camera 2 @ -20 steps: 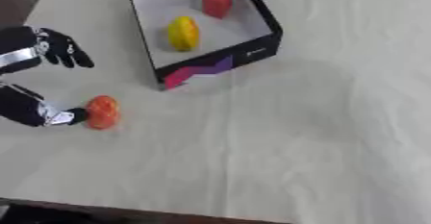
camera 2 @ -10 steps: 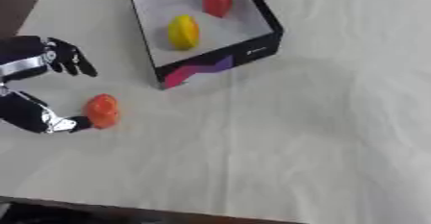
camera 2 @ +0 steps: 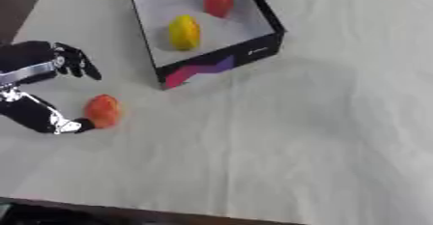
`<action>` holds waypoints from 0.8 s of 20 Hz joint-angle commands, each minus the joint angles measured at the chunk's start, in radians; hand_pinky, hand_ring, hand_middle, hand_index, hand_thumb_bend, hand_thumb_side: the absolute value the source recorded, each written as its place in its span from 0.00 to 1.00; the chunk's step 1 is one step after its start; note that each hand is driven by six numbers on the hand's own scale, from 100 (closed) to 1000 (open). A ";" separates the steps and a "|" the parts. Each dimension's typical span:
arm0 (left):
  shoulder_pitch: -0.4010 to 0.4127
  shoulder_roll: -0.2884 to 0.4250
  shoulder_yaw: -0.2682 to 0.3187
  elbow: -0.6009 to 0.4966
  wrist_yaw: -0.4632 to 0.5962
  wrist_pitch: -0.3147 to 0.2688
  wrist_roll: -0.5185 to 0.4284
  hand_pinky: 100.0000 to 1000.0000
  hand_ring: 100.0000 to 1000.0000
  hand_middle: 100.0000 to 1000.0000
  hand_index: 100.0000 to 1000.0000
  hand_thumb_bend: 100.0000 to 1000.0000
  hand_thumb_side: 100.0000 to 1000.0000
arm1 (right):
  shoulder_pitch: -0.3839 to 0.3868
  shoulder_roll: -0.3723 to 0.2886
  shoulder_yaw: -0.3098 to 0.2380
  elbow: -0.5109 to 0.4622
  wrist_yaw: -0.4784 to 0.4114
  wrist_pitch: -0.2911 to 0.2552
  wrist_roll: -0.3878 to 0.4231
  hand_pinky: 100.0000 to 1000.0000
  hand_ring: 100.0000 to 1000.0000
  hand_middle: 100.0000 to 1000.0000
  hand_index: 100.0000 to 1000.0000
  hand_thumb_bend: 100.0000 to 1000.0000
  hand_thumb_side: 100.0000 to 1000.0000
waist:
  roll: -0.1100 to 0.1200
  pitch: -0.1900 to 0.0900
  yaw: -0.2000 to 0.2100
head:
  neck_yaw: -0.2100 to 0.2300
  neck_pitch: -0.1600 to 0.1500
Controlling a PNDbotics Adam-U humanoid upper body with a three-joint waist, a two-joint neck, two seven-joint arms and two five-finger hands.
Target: Pick up objects on the table and place them in the box.
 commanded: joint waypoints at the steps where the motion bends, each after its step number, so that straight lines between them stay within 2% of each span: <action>1: -0.007 0.000 0.003 0.019 -0.027 -0.021 0.003 0.71 0.71 0.68 0.74 0.47 0.21 | -0.001 -0.027 -0.007 -0.017 0.000 0.001 -0.001 0.94 0.81 0.75 0.86 0.00 0.40 | 0.009 -0.009 -0.001 | 0.004 0.001; 9: -0.008 -0.018 -0.013 0.057 -0.052 -0.043 -0.011 0.71 0.71 0.68 0.74 0.48 0.20 | 0.000 -0.024 -0.015 -0.017 -0.010 0.000 -0.007 0.94 0.81 0.75 0.86 0.00 0.43 | 0.007 -0.009 0.001 | 0.008 -0.002; 16: -0.014 -0.043 -0.016 0.095 -0.091 -0.059 -0.004 0.71 0.71 0.68 0.74 0.48 0.14 | 0.001 -0.021 -0.015 -0.017 -0.012 0.004 -0.006 0.94 0.81 0.75 0.86 0.00 0.44 | 0.006 -0.008 0.002 | 0.013 -0.002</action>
